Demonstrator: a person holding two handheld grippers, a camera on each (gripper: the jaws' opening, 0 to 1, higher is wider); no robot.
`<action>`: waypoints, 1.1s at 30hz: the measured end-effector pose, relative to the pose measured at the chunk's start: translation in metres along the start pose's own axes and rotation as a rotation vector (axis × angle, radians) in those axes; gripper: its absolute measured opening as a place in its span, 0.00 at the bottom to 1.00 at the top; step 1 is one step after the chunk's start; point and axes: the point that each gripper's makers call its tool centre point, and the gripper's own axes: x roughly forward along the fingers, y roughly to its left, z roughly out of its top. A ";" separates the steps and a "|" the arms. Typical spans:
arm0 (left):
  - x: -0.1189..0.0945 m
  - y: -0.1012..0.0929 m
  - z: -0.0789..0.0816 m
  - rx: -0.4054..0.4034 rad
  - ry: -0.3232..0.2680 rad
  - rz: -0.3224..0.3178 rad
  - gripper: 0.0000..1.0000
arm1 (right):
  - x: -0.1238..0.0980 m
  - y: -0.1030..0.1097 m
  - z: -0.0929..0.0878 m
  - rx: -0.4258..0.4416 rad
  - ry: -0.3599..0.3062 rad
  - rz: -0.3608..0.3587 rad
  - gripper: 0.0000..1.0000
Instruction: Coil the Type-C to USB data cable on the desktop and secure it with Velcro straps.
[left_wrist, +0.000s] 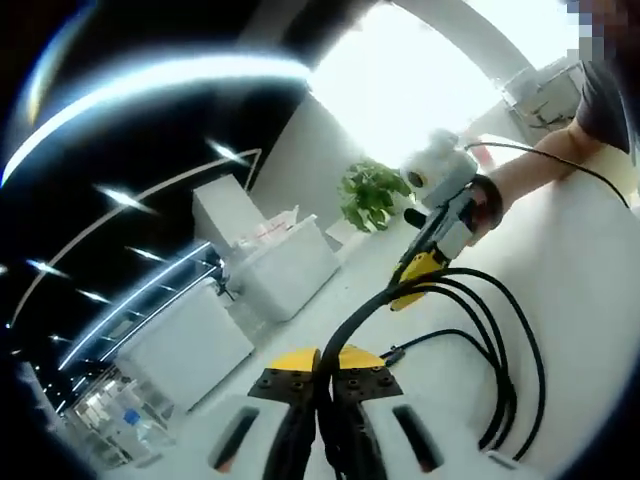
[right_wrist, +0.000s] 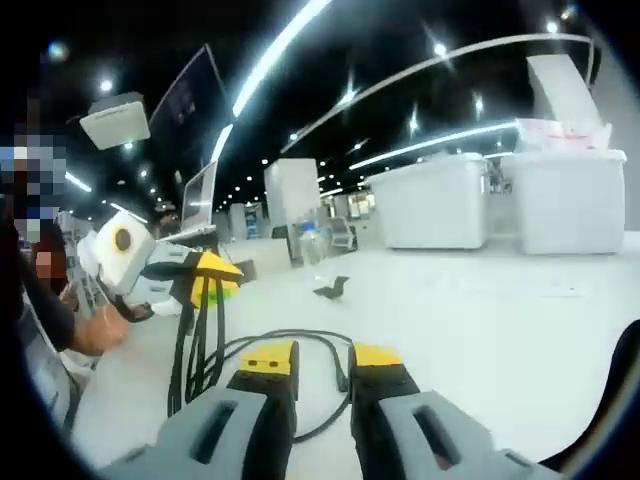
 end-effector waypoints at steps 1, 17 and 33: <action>-0.001 0.001 0.002 -0.002 -0.006 0.004 0.05 | 0.001 0.000 -0.003 0.001 0.007 0.000 0.22; -0.015 0.020 0.039 0.064 -0.101 0.085 0.05 | 0.010 -0.009 -0.044 -0.074 0.151 -0.061 0.20; -0.027 0.025 0.082 0.078 -0.223 0.127 0.05 | 0.029 -0.004 -0.042 -0.272 0.233 -0.105 0.03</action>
